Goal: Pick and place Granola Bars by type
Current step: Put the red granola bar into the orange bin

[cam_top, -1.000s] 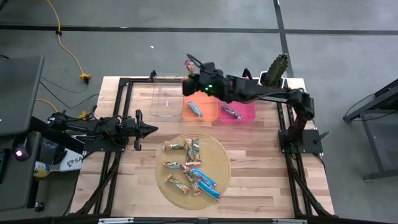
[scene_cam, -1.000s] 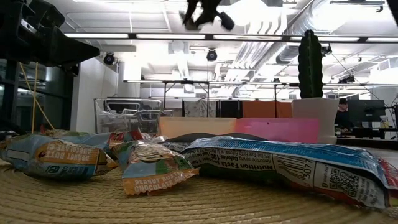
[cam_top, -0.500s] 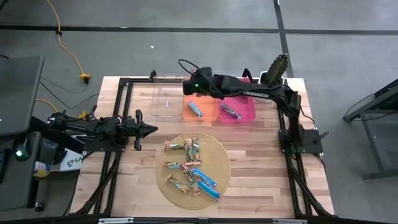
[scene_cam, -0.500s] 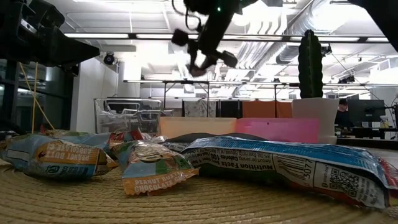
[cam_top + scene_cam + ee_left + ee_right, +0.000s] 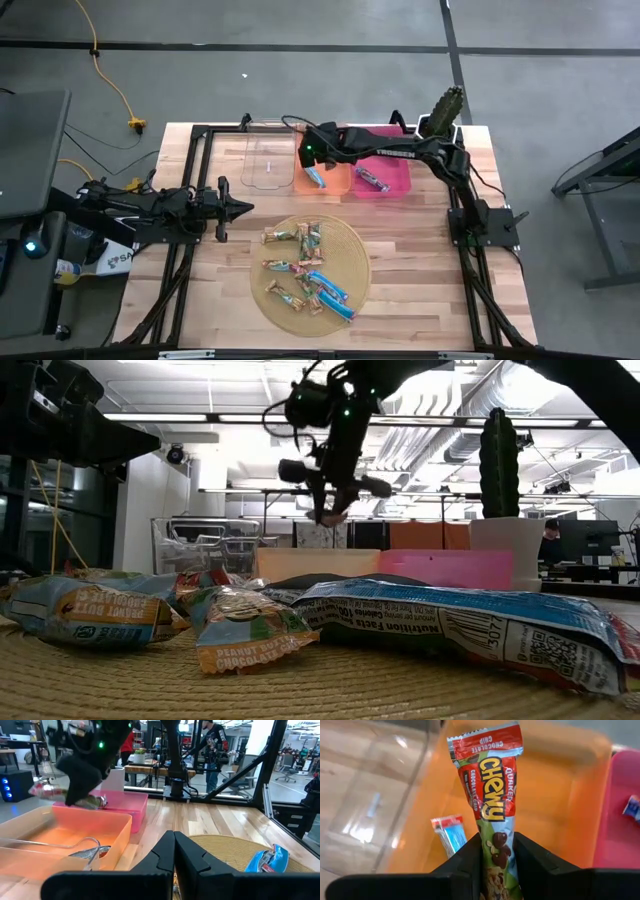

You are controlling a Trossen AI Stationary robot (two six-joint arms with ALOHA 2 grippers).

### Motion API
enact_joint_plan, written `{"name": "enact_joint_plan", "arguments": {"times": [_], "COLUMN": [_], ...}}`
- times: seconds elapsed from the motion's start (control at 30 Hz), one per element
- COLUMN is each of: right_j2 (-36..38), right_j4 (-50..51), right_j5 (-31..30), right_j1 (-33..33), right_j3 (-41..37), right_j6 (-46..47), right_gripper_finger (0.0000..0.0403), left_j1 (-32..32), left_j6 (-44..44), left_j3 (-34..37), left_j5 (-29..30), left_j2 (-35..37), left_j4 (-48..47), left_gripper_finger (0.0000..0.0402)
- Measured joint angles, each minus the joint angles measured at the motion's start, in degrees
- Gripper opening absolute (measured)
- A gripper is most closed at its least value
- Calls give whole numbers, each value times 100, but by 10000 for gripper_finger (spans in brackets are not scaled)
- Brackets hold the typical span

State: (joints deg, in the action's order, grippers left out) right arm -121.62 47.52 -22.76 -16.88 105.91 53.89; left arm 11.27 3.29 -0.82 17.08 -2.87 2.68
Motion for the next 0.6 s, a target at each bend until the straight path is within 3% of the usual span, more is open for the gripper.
{"name": "enact_joint_plan", "arguments": {"times": [0.6], "right_j2": [-295], "right_j4": [-136], "right_j5": [682], "right_j1": [-192], "right_j3": [-2], "right_j6": [-62], "right_gripper_finger": [87], "left_j1": [0], "left_j6": [0], "left_j3": [2], "left_j5": [0], "left_j2": [0], "left_j4": [2], "left_gripper_finger": [1]}}
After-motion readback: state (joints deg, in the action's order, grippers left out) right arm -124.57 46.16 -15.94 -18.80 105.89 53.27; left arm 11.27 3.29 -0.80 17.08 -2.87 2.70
